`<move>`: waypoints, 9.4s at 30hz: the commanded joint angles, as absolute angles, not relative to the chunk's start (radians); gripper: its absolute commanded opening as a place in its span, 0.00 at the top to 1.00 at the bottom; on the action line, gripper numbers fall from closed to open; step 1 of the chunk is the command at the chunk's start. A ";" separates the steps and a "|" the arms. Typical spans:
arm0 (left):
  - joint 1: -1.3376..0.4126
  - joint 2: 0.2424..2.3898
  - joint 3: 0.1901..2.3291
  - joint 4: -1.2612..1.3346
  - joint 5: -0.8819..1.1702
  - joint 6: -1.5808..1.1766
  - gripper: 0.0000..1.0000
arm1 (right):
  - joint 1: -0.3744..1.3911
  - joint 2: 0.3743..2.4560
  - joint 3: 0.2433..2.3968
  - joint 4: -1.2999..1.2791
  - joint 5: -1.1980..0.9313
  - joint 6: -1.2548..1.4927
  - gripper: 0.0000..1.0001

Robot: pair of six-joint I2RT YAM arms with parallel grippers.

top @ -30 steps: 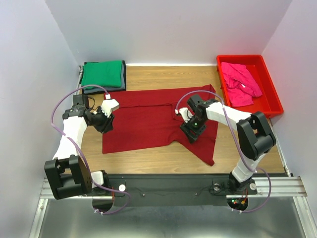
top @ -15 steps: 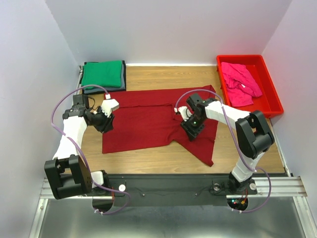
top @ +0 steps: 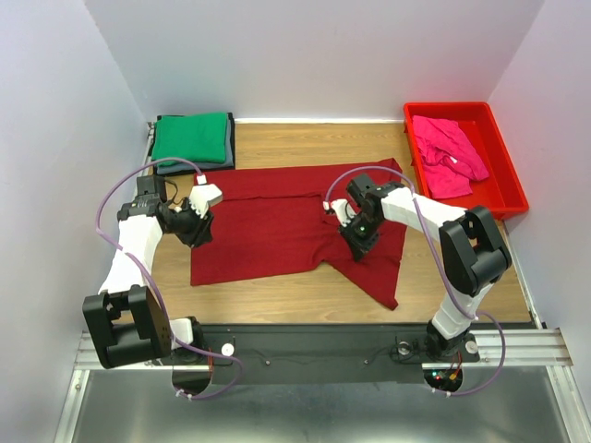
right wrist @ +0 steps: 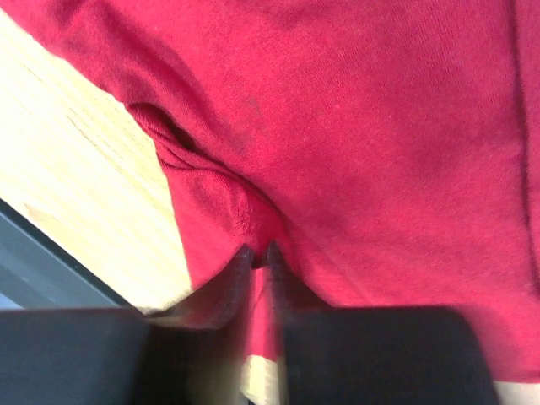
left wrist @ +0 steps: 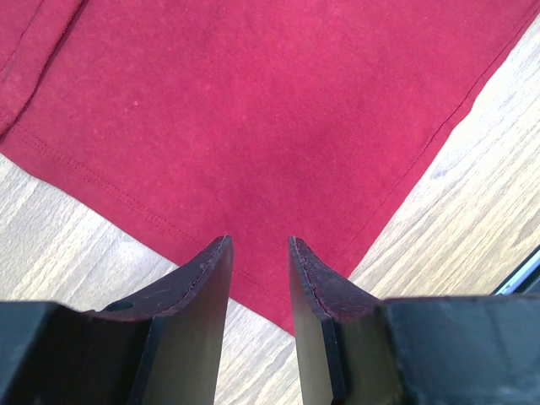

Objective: Fold and stack the t-shirts
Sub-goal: Fold the tshirt

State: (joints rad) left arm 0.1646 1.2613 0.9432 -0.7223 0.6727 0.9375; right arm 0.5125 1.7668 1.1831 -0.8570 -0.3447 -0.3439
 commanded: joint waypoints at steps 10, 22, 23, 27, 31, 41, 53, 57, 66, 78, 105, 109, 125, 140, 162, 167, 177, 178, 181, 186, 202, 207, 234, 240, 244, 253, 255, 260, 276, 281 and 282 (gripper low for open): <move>0.163 1.255 0.971 -0.732 0.693 0.950 0.57 | 0.732 1.683 1.238 -0.931 -0.476 -0.387 0.99; 0.164 1.249 0.959 -0.795 0.729 1.023 0.54 | 0.822 1.522 1.175 -1.003 -0.370 -0.440 0.29; 0.164 1.247 0.957 -0.802 0.730 1.028 0.54 | 0.821 1.499 1.148 -1.015 -0.345 -0.448 0.29; 0.164 1.235 0.939 -0.818 0.719 1.055 0.54 | 0.821 1.379 0.939 -1.051 -0.226 -0.517 0.35; 0.163 1.226 0.922 -0.836 0.707 1.078 0.54 | 0.785 1.351 0.891 -1.043 -0.155 -0.517 0.38; 0.167 1.245 0.888 -0.790 0.566 1.048 0.62 | 0.592 1.334 0.902 -0.902 -0.015 -0.619 0.52; 0.166 1.286 0.808 -0.764 0.453 1.100 0.59 | 0.442 1.492 0.985 -0.770 -0.006 -0.811 0.52; 0.167 1.264 0.764 -0.741 0.407 1.124 0.57 | 0.440 1.519 0.940 -0.723 0.024 -0.833 0.52; 0.166 1.191 0.654 -0.729 0.322 1.250 0.55 | 0.436 1.455 0.853 -0.690 0.035 -0.816 0.51; 0.166 1.201 0.716 -0.802 0.357 1.292 0.56 | 0.449 1.347 0.877 -0.919 -0.130 -0.827 0.48; 0.161 1.203 0.588 -0.704 0.275 1.476 0.59 | 0.650 1.520 0.755 -0.749 0.041 -0.661 0.99; 0.160 1.213 0.581 -0.699 0.294 1.489 0.59 | 0.650 1.511 0.762 -0.755 0.040 -0.649 0.99; 0.163 1.207 0.686 -0.814 0.311 1.506 1.00 | 0.643 1.321 0.807 -0.922 0.022 -0.606 0.99; 0.169 1.253 0.876 -0.916 0.409 1.456 1.00 | 0.545 1.279 0.948 -1.002 0.034 -0.693 0.99; 0.172 1.704 1.361 -0.874 0.569 1.313 1.00 | 0.259 1.798 1.525 -1.042 0.005 -0.953 0.99; 0.175 1.790 1.445 -0.868 0.589 1.293 1.00 | 0.244 1.885 1.632 -1.057 -0.025 -0.969 0.99; 0.176 1.896 1.496 -0.807 0.604 1.258 1.00 | 0.233 2.042 1.795 -1.089 -0.028 -0.979 0.98; 0.176 1.905 1.500 -0.805 0.606 1.261 1.00 | 0.230 2.049 1.799 -1.095 -0.028 -0.982 0.98; 0.178 1.914 1.509 -0.811 0.612 1.259 1.00 | 0.222 2.062 1.812 -1.098 -0.028 -0.985 0.99; 0.187 1.930 1.520 -0.819 0.615 1.270 1.00 | 0.215 2.085 1.856 -1.112 -0.028 -0.991 0.99; 0.221 1.954 1.486 -0.772 0.594 1.264 1.00 | 0.213 2.198 1.977 -1.124 -0.037 -0.977 0.96; 0.221 1.970 1.485 -0.721 0.575 1.215 0.94 | 0.213 2.227 2.003 -1.126 -0.049 -0.953 0.77; -0.234 1.375 1.028 -0.306 0.721 0.868 0.48 | -0.023 1.970 1.767 -1.121 -0.549 -0.350 0.40; -0.621 1.448 1.035 -0.013 0.563 0.735 0.48 | -0.025 2.040 1.828 -1.045 -0.493 -0.221 0.44; -0.756 1.610 1.172 0.070 0.532 0.729 0.48 | -0.025 2.071 1.832 -1.011 -0.450 -0.176 0.48; -0.914 1.893 1.371 0.158 0.459 0.785 0.45 | -0.025 2.089 1.812 -0.943 -0.342 -0.106 0.50; -0.928 1.930 1.376 0.172 0.443 0.796 0.45 | -0.025 2.095 1.810 -0.943 -0.330 -0.097 0.51; -0.937 1.968 1.367 0.176 0.376 0.805 0.45 | -0.025 2.100 1.764 -0.940 -0.314 -0.100 0.52; -0.937 1.957 1.321 0.150 0.374 0.842 0.43 | -0.025 2.108 1.703 -0.917 -0.276 -0.101 0.44; -0.939 1.973 1.331 0.138 0.384 0.841 0.43 | -0.025 2.112 1.690 -0.907 -0.278 -0.101 0.50; -0.939 1.979 1.335 0.132 0.377 0.839 0.43 | -0.025 2.112 1.690 -0.907 -0.281 -0.103 0.52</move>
State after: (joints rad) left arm -0.9348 1.9934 1.3346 0.1364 0.3634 0.8326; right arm -0.0227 2.1174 1.6993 -0.9405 -0.3050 -0.1013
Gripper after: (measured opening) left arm 0.571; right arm 0.524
